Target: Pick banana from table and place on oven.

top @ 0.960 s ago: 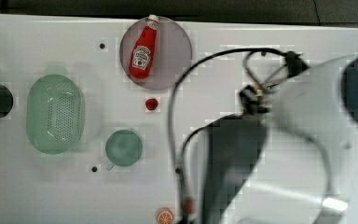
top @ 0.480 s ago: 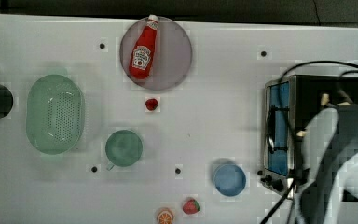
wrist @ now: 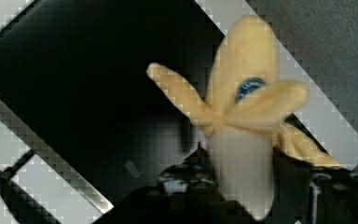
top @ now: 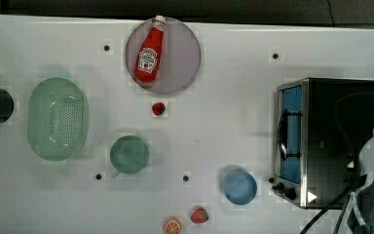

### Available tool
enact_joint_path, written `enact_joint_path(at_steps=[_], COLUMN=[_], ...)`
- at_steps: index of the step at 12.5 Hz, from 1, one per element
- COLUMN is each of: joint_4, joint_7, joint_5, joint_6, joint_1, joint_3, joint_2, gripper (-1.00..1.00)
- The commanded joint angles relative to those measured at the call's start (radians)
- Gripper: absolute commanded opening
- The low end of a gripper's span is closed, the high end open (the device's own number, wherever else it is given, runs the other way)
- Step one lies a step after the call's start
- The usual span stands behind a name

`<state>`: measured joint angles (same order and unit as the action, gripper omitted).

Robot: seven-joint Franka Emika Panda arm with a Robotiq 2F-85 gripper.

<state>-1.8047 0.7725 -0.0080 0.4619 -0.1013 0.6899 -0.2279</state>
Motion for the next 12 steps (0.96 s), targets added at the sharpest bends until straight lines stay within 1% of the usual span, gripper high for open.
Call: enact_joint_path(at_steps=[1, 3, 4, 6, 8, 10, 12], joint_4=[-0.005, -0.009, -0.006, 0.013, 0.034, 0.053, 0.056], joint_7=[0.090, 0.091, 0.090, 0.088, 0.018, -0.057, -0.200], joint_5=[0.037, 0.038, 0.038, 0.036, 0.036, 0.032, 0.031], joint_6=[0.006, 0.005, 0.005, -0.015, -0.090, -0.180, -0.251], joint_1=[0.024, 0.024, 0.026, 0.041, 0.078, 0.123, 0.160], joint_3=[-0.029, -0.032, -0.032, -0.045, -0.078, -0.141, -0.227], joint_2=[-0.001, -0.001, 0.003, 0.032, 0.086, 0.157, 0.229], gripper=[0.43, 0.89, 1.00, 1.00, 1.00, 1.00, 1.00])
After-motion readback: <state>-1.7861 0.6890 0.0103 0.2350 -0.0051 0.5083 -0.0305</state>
